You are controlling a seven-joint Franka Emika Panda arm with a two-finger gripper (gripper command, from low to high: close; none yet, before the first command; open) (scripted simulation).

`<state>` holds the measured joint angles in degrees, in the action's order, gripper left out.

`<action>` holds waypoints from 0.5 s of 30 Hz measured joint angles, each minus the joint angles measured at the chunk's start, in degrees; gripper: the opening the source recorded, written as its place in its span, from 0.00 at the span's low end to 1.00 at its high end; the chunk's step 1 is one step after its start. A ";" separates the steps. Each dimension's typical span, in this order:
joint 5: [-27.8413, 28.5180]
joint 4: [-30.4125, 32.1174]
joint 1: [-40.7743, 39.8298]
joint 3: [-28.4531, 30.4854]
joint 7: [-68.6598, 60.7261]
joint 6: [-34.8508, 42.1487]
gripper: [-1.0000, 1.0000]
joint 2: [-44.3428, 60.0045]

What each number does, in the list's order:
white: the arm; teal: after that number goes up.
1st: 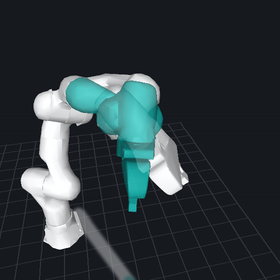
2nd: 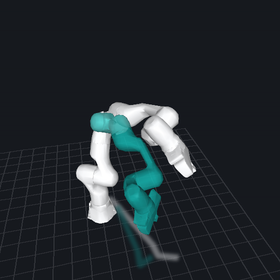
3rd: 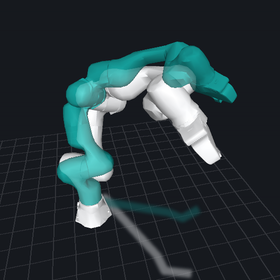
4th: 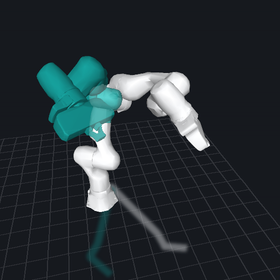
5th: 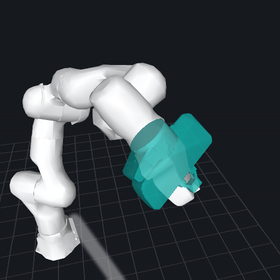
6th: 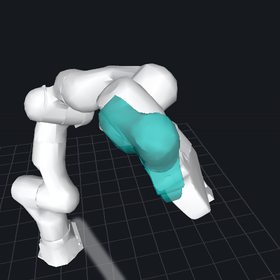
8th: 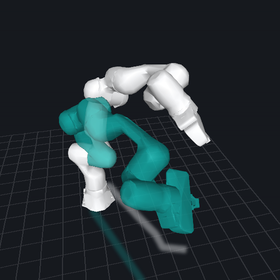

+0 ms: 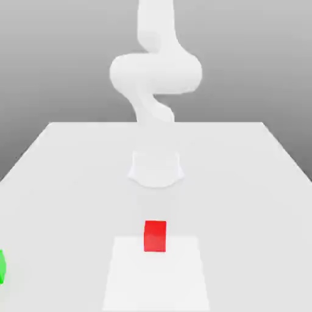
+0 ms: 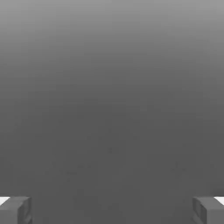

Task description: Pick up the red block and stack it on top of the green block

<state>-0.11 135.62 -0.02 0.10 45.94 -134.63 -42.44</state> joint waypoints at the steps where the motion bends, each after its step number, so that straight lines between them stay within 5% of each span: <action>1: -0.18 1.84 -0.15 -0.08 -0.04 -1.36 0.50 1.69; 15: -0.57 28.47 -0.77 -0.73 1.04 -21.15 0.50 26.24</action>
<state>-0.68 164.09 -0.79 -0.64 46.98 -155.78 -16.19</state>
